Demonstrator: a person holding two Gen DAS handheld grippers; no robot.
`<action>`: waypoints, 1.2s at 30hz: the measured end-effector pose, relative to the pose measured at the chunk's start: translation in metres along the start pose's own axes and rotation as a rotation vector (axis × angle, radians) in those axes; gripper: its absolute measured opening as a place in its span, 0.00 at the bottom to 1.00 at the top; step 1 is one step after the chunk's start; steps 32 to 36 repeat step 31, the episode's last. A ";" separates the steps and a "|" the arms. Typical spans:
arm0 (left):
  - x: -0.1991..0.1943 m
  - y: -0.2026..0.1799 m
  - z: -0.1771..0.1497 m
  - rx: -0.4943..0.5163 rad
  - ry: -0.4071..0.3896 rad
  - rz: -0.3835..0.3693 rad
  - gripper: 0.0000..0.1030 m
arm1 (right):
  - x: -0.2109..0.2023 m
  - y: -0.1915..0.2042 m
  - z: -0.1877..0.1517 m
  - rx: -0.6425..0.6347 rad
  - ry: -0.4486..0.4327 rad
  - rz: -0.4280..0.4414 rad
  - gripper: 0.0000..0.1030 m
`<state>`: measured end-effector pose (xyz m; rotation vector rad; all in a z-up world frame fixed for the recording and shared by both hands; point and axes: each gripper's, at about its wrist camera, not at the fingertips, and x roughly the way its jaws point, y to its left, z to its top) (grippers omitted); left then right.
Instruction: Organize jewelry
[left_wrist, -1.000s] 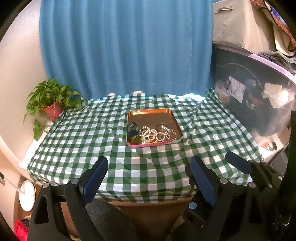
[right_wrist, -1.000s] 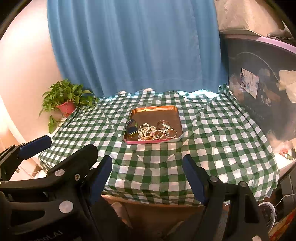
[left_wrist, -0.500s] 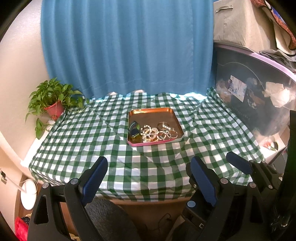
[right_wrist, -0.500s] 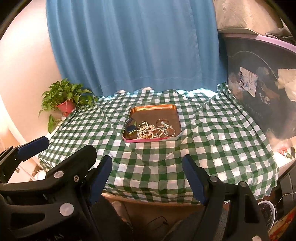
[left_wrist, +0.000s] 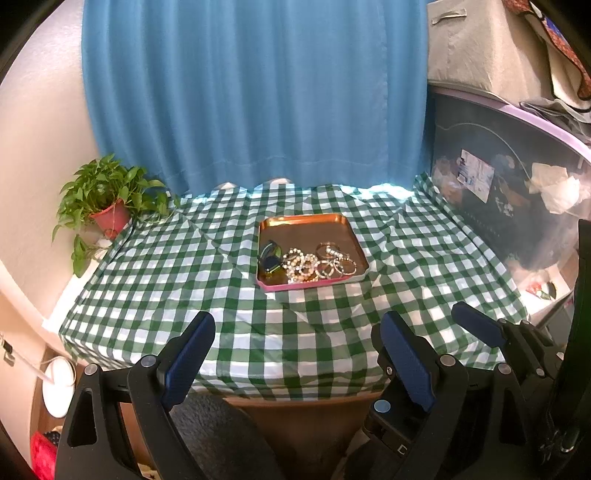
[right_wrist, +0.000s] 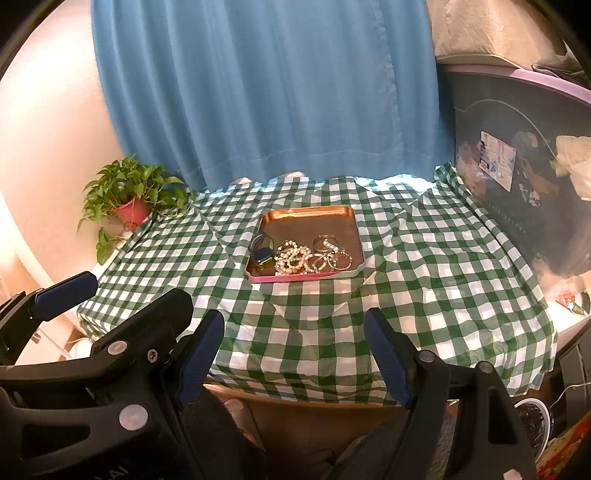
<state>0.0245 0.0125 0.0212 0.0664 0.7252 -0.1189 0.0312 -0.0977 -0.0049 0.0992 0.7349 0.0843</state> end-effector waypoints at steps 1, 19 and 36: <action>0.000 0.000 -0.001 0.000 0.000 -0.001 0.88 | 0.001 0.000 0.000 -0.001 0.001 0.000 0.73; -0.007 0.006 -0.007 0.001 0.005 -0.010 0.89 | 0.000 0.002 0.000 0.002 0.006 -0.002 0.73; -0.007 0.006 -0.008 0.006 0.012 -0.005 0.89 | -0.002 0.006 -0.005 0.005 0.012 0.000 0.73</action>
